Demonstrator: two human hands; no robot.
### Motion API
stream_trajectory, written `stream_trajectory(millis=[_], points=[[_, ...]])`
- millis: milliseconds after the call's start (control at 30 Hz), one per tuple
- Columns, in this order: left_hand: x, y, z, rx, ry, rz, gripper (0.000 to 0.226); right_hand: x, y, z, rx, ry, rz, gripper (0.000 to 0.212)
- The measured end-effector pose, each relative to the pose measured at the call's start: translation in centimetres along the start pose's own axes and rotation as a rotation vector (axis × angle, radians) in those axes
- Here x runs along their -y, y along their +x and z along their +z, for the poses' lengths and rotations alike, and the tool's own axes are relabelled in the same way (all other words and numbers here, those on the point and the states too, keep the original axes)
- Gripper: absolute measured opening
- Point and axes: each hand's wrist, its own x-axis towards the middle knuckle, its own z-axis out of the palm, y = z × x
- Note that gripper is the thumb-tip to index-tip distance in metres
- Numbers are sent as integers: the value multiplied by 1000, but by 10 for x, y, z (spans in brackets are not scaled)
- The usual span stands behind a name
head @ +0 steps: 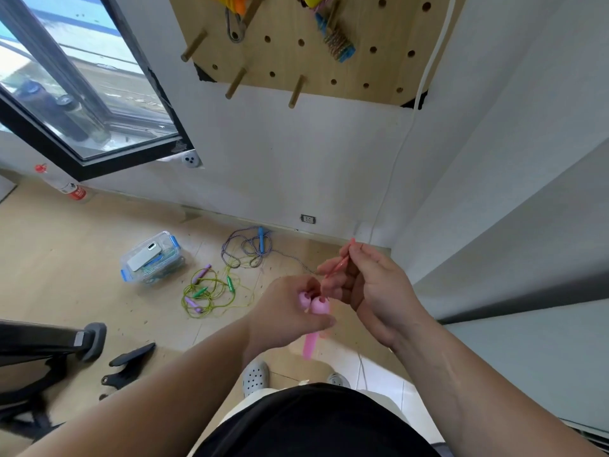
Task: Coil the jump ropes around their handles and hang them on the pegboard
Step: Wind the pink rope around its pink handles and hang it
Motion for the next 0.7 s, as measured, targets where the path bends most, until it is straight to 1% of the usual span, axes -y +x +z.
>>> stream_trajectory(millis=[100,167,200,267,333,367,433,467,500,567,600,633,700], points=[[-5,2,-6,-40,-102,-46,20,8,7,-3,-71,111,13,23],[-9,3,-12,-49,-91,-50,17,10,12,-11,-138,84,53,23],[-12,4,-15,-50,-75,-43,17,9,13,-17,-168,12,89,23],[-18,5,-20,-39,-31,-24,20,4,15,-34,-188,-224,177,20],[-27,6,-26,21,78,0,23,-4,13,-50,-178,-476,226,21],[-31,7,-29,87,172,23,25,-7,12,-55,-187,-581,202,22],[-43,6,-33,236,326,78,25,-4,8,-58,-187,-716,27,19],[-50,5,-34,282,357,105,23,1,7,-55,-120,-739,-68,19],[-57,4,-35,302,361,127,21,6,4,-52,-3,-751,-132,27],[-71,1,-38,304,325,165,20,15,-1,-42,245,-745,-162,40],[-78,0,-40,306,296,187,21,15,-4,-39,324,-767,-170,43],[-82,-1,-44,313,270,200,23,16,-8,-35,369,-798,-176,45],[-87,-1,-52,311,245,185,31,15,-15,-31,386,-842,-183,53]])
